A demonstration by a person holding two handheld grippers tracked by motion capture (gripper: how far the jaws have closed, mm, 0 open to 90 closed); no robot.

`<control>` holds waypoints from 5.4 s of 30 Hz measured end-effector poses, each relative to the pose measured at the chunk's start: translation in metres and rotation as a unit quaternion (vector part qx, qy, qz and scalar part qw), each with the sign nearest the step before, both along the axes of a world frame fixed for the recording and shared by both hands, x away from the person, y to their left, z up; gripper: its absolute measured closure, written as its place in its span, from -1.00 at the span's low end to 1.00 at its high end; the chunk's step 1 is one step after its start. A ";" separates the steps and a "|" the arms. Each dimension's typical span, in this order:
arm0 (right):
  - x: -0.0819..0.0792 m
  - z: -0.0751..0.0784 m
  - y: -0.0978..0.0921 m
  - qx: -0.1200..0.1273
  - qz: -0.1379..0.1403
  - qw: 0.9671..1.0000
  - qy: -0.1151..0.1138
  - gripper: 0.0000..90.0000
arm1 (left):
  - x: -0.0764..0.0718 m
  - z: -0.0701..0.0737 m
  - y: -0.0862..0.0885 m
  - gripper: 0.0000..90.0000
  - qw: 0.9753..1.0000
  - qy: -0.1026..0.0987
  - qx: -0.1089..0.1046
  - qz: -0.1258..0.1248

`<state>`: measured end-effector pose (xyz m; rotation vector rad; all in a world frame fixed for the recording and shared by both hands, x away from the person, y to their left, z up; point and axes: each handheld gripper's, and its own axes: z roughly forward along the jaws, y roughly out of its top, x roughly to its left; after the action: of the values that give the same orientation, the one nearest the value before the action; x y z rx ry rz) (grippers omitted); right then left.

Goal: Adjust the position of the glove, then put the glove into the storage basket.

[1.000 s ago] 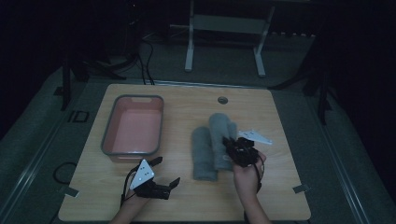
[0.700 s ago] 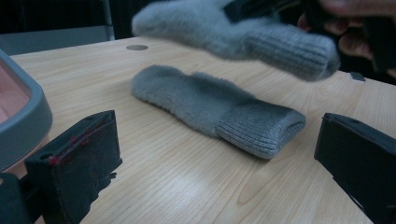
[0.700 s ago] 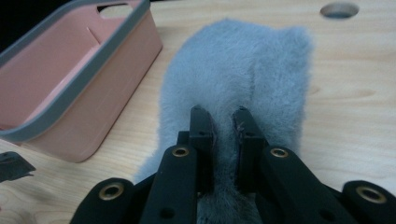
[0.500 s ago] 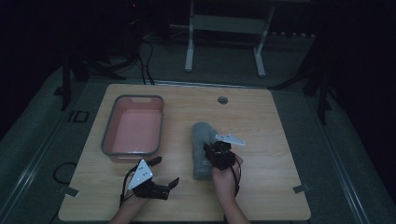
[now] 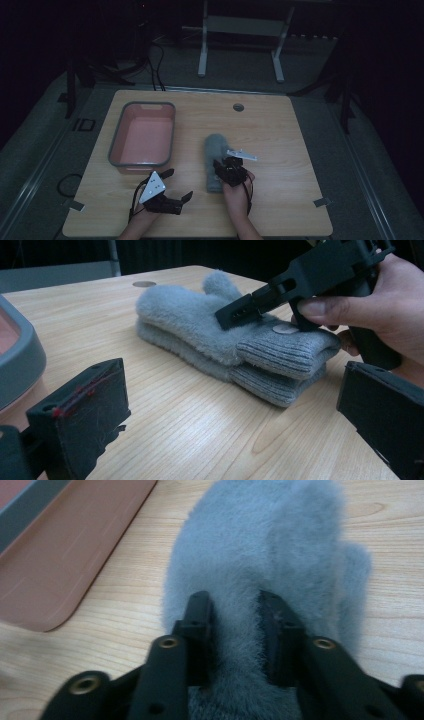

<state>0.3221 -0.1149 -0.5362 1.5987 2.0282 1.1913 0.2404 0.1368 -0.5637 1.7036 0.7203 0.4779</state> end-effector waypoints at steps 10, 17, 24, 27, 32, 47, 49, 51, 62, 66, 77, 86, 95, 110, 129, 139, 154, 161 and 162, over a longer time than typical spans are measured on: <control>0.011 0.032 -0.022 0.006 0.102 0.993 -0.067 -0.23 | -0.001 0.001 -0.002 -0.99 0.999 0.025 0.018 0.016; 0.024 0.047 -0.060 0.017 0.186 0.977 -0.106 -0.70 | -0.006 0.011 -0.015 -0.99 0.999 0.040 0.024 0.009; 0.027 0.058 -0.090 -0.076 0.190 0.967 -0.154 -0.69 | 0.003 0.028 -0.023 -0.99 0.998 0.062 0.008 0.010; 0.028 0.055 -0.105 -0.078 0.201 0.967 -0.133 -0.67 | 0.009 0.038 -0.029 -0.99 0.997 0.072 0.005 0.012; 0.028 0.044 -0.109 -0.043 0.203 0.976 -0.065 -0.77 | 0.029 0.052 -0.050 -0.99 0.997 0.075 0.030 0.019; 0.033 0.014 -0.060 -0.095 0.202 0.975 0.008 0.12 | 0.103 0.041 -0.084 -0.31 0.975 0.163 0.141 0.052; 0.036 0.007 -0.062 -0.099 0.195 0.975 0.029 0.10 | 0.110 0.034 -0.085 -0.29 0.970 0.178 0.157 0.051; 0.041 0.002 -0.065 -0.088 0.193 0.976 0.048 0.05 | 0.115 0.028 -0.087 -0.29 0.966 0.198 0.158 0.047; 0.063 -0.009 -0.065 -0.062 0.246 0.963 0.094 -0.10 | 0.134 0.010 -0.089 -0.29 0.954 0.247 0.166 0.028; 0.063 -0.010 -0.063 -0.048 0.266 0.957 0.103 0.25 | 0.135 0.009 -0.092 -0.05 0.956 0.240 0.166 0.004; 0.048 -0.006 -0.052 -0.113 0.279 0.953 0.032 0.74 | 0.137 0.007 -0.093 0.79 0.956 0.258 0.134 -0.027; 0.037 0.012 -0.056 -0.102 0.271 0.957 -0.012 0.82 | 0.132 0.030 -0.090 0.85 0.963 0.241 0.121 -0.026; 0.034 0.055 -0.062 -0.075 0.264 0.961 -0.047 0.83 | 0.129 0.079 -0.085 0.85 0.972 0.201 0.120 -0.032; 0.041 0.120 -0.030 -0.064 0.281 0.952 -0.103 0.83 | 0.136 0.147 -0.047 0.85 0.979 0.168 0.118 -0.011; 0.071 0.166 0.066 -0.056 0.321 0.936 -0.133 0.83 | 0.141 0.194 0.043 0.85 0.976 0.163 0.127 0.068; 0.089 0.157 0.129 -0.048 0.346 0.930 -0.117 0.83 | 0.145 0.188 0.096 0.85 0.965 0.188 0.133 0.127; 0.111 0.091 0.175 -0.080 0.336 0.936 -0.061 0.82 | 0.159 0.122 0.119 0.85 0.944 0.249 0.133 0.170; 0.116 0.066 0.188 -0.107 0.334 0.936 -0.023 0.82 | 0.170 0.096 0.118 0.85 0.923 0.298 0.167 0.177; 0.117 0.063 0.190 -0.112 0.333 0.936 -0.015 0.82 | 0.172 0.093 0.117 0.84 0.920 0.302 0.173 0.179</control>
<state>0.4394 0.0750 -0.4731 0.7885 2.6701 1.1007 0.4123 0.2541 -0.4703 2.0859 1.4858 0.3357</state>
